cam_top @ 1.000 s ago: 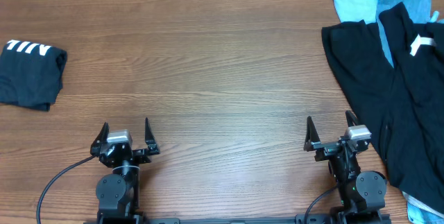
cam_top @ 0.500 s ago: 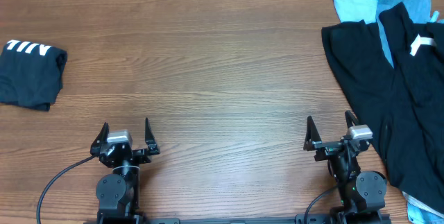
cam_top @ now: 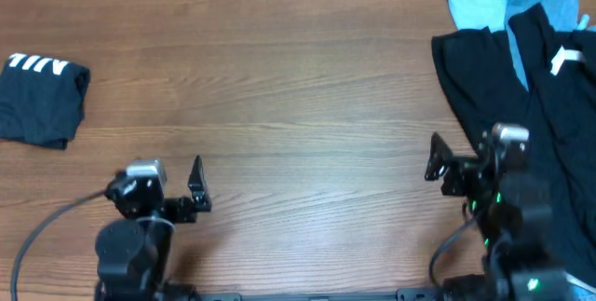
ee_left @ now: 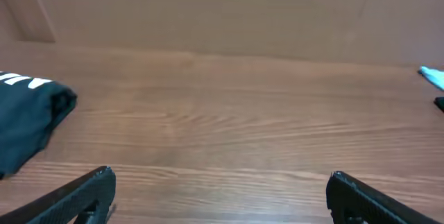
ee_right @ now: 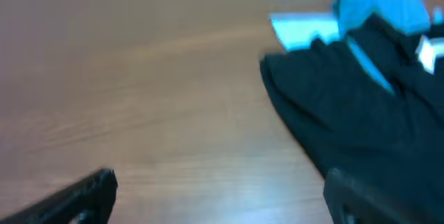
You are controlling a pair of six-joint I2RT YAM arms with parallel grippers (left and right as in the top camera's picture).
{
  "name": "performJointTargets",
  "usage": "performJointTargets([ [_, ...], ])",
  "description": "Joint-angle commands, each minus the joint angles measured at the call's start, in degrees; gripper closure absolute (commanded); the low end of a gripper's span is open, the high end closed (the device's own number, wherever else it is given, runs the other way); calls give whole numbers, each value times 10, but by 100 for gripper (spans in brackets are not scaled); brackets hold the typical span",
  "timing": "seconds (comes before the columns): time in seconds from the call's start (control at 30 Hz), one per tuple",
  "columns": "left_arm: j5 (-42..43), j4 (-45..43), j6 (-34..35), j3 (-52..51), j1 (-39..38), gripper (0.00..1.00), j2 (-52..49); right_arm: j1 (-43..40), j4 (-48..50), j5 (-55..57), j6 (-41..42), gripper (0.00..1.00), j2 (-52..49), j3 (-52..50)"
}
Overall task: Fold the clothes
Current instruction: 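Reach the right gripper into the clothes pile and grasp black pants, then pull the black pants with the right gripper onto the table center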
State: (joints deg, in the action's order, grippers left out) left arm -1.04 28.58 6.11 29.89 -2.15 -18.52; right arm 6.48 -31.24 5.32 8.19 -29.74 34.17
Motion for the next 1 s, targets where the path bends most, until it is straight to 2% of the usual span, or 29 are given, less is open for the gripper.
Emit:
performJointTargets([
  [0.0,27,64,12,132,3,0,-127,2,-88,19,5,0,-181,208],
  [0.1,43,150,12,238,3,0,-224,1,-157,34,-18,0,-272,300],
  [0.17,42,162,12,254,3,0,-246,-17,-198,126,59,0,-311,315],
  [0.2,40,162,12,254,3,0,-249,-44,-221,154,96,0,-330,315],
  [0.37,34,156,12,254,3,0,-251,-236,-291,124,170,0,-414,315],
  [0.63,34,147,12,254,3,0,-252,-479,-240,127,171,0,-491,315],
  [0.7,34,146,12,254,3,3,-252,-530,-242,126,172,1,-532,315],
  [0.93,34,145,12,254,3,3,-252,-558,-224,141,171,4,-627,296],
  [0.97,34,145,12,254,3,2,-252,-558,-224,139,171,8,-630,296],
])
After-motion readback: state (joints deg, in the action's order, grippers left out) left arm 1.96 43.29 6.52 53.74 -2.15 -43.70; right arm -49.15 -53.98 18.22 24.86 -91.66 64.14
